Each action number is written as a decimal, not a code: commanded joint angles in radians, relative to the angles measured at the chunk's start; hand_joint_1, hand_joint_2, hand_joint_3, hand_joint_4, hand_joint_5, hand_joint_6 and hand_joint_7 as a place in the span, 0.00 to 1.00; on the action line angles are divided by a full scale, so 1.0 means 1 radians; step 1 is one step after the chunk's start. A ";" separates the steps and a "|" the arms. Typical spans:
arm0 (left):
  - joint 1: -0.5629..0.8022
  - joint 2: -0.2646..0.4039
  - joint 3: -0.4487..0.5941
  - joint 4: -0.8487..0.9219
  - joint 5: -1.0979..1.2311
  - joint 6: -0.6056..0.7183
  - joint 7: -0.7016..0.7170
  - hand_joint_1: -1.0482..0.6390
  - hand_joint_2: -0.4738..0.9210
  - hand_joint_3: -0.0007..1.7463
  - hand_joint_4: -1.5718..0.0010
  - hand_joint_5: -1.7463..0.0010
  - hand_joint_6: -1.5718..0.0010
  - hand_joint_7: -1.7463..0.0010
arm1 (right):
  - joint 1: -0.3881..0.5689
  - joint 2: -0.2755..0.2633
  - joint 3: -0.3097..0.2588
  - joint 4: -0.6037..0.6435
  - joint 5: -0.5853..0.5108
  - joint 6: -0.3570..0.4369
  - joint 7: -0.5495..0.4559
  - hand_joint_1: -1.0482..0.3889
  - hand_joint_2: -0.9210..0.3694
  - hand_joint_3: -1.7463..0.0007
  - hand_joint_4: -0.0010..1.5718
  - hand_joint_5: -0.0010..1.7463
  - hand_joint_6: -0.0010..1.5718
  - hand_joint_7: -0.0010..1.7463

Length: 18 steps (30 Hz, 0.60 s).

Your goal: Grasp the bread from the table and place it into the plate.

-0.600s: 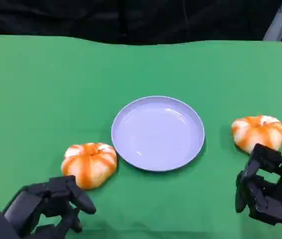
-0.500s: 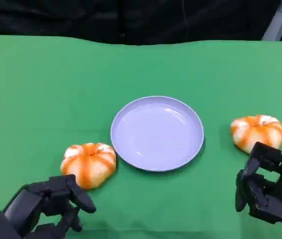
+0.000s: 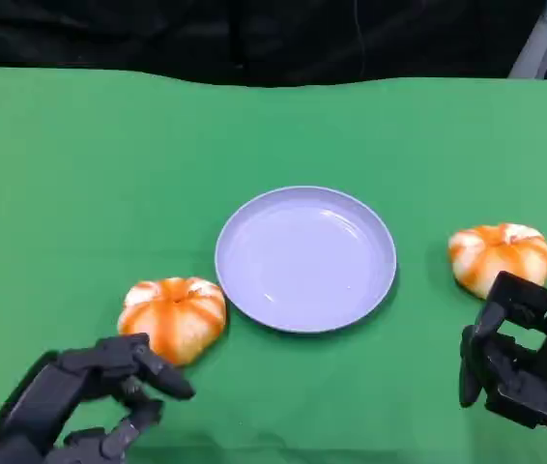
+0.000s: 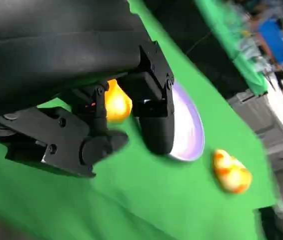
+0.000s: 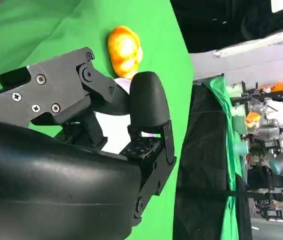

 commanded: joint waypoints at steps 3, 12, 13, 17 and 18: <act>-0.053 0.066 0.037 -0.220 0.585 0.008 0.244 0.09 1.00 0.08 0.94 0.97 0.71 1.00 | -0.014 -0.017 -0.013 0.002 0.006 0.002 0.000 0.70 0.14 0.47 0.54 1.00 0.43 0.95; -0.212 0.121 -0.064 -0.106 0.847 0.167 0.204 0.04 1.00 0.12 1.00 1.00 0.80 1.00 | -0.009 -0.029 -0.014 -0.005 -0.010 -0.007 0.001 0.72 0.14 0.47 0.54 1.00 0.43 0.95; -0.239 0.119 -0.084 -0.058 0.848 0.183 0.201 0.04 1.00 0.11 1.00 1.00 0.80 1.00 | -0.006 -0.029 -0.014 -0.012 -0.008 -0.001 0.000 0.72 0.14 0.47 0.54 1.00 0.43 0.95; -0.320 0.114 -0.156 0.107 0.845 0.229 0.201 0.03 1.00 0.12 1.00 1.00 0.83 1.00 | -0.001 -0.030 -0.018 -0.022 0.004 0.007 0.004 0.72 0.13 0.47 0.54 1.00 0.43 0.95; -0.333 0.115 -0.173 0.139 0.846 0.238 0.205 0.03 1.00 0.13 1.00 1.00 0.83 1.00 | 0.000 -0.031 -0.019 -0.022 0.008 0.007 0.007 0.72 0.13 0.47 0.54 1.00 0.43 0.95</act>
